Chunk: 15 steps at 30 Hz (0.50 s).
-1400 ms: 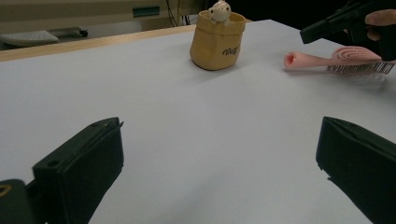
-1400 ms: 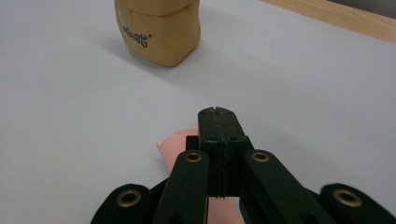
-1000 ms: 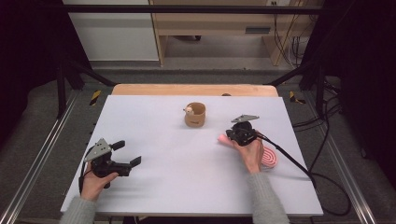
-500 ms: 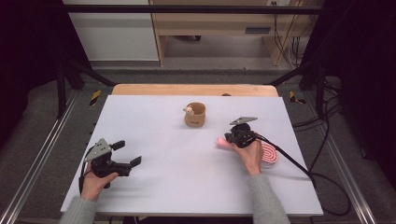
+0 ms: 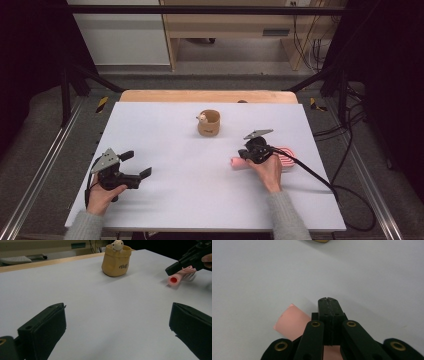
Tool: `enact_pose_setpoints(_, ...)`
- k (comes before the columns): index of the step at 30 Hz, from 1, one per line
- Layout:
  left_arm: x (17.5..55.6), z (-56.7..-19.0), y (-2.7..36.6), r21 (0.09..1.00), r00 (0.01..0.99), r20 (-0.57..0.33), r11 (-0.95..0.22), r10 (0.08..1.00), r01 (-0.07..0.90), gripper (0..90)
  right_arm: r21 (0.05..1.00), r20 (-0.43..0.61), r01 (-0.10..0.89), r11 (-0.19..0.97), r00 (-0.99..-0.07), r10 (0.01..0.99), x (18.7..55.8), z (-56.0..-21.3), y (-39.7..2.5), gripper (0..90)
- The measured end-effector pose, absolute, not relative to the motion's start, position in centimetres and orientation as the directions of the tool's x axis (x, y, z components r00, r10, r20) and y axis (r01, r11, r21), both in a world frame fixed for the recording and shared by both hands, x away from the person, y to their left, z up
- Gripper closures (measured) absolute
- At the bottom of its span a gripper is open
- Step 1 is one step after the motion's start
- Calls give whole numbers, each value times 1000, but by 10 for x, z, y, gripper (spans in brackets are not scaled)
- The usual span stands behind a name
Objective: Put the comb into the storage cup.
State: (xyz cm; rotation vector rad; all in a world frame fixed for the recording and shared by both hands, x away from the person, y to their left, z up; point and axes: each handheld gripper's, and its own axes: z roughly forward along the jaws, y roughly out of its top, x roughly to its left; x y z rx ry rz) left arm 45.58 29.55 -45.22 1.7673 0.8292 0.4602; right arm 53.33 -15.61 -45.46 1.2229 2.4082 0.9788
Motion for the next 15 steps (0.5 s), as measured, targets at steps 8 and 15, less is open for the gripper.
enact_pose_setpoints(8, 456, -452, 295, 934, 682, -87, -178, 726, 309, 8, 663, 65, 608, 437, -627, 776, 526, -457, -154, 900)
enact_pose_setpoints(15, 456, -452, 295, 934, 683, -87, -179, 725, 308, 8, 649, 65, 608, 457, -643, 763, 518, -455, -154, 900)
